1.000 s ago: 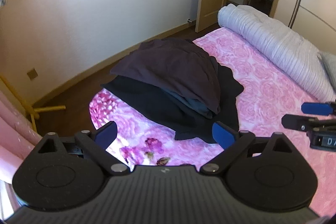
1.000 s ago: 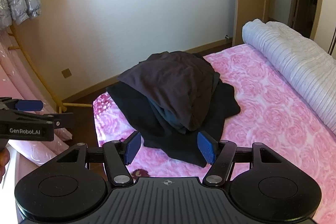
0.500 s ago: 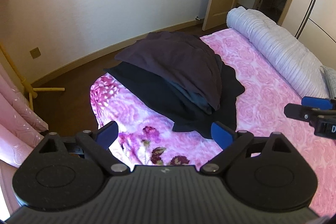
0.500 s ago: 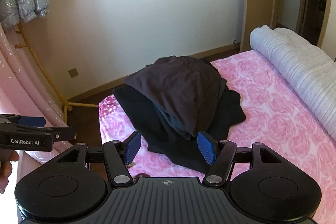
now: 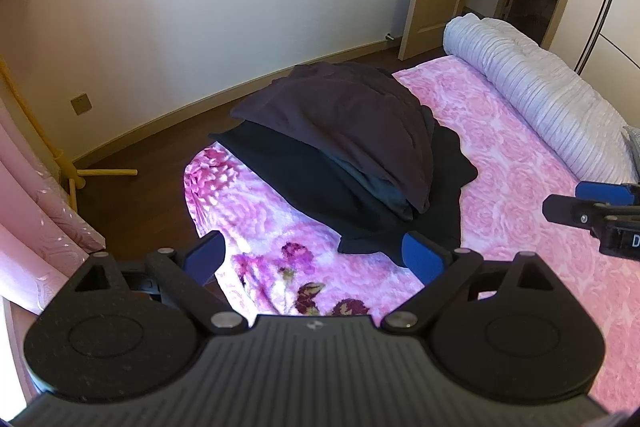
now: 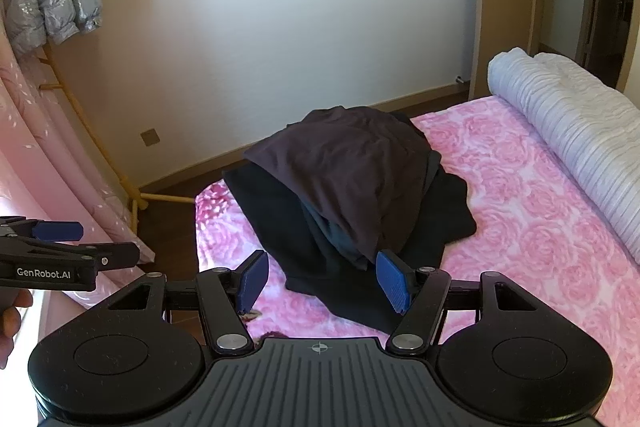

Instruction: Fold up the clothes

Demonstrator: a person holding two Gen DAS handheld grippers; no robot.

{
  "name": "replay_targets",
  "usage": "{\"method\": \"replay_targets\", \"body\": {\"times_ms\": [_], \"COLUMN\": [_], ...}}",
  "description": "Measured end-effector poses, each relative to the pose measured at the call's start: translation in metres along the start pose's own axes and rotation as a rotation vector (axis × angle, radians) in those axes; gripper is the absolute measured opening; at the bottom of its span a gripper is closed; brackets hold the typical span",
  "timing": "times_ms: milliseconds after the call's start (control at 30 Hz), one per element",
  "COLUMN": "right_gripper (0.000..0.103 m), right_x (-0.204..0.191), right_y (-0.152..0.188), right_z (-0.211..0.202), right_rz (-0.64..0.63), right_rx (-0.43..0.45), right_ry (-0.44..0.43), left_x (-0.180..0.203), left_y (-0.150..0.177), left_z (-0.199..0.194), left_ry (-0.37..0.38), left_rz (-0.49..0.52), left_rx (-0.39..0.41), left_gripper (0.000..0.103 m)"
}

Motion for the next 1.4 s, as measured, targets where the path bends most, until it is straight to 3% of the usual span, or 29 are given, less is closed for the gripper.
{"method": "replay_targets", "body": {"times_ms": [767,1000,1400], "right_gripper": [0.064,0.064,0.064], "right_x": [0.020,0.022,0.032], "right_y": [-0.002,-0.001,0.000], "right_z": [-0.004,-0.004,-0.009], "right_rz": [0.007,0.006,0.010], "right_rx": [0.003,0.002,0.004], "right_ry": [-0.019,-0.029,-0.025], "left_x": [0.015,0.012,0.030], "left_y": [-0.006,-0.015,-0.010], "left_z": [-0.003,-0.011,-0.008], "left_ry": [-0.001,-0.014,-0.003], "left_rz": [-0.028,-0.097,-0.020], "left_rx": [0.002,0.074,0.054], "left_gripper": [0.094,0.093,0.093]}}
Point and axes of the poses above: each gripper's, at about its wrist camera, not at the fingertips, and z roughly the way its jaws point, x to its right, y to its underside, the point moved 9 cm from there along z, roughly the way its jaws point, and after that the axes turned 11 degrees about -y, right-handed, at the moved point
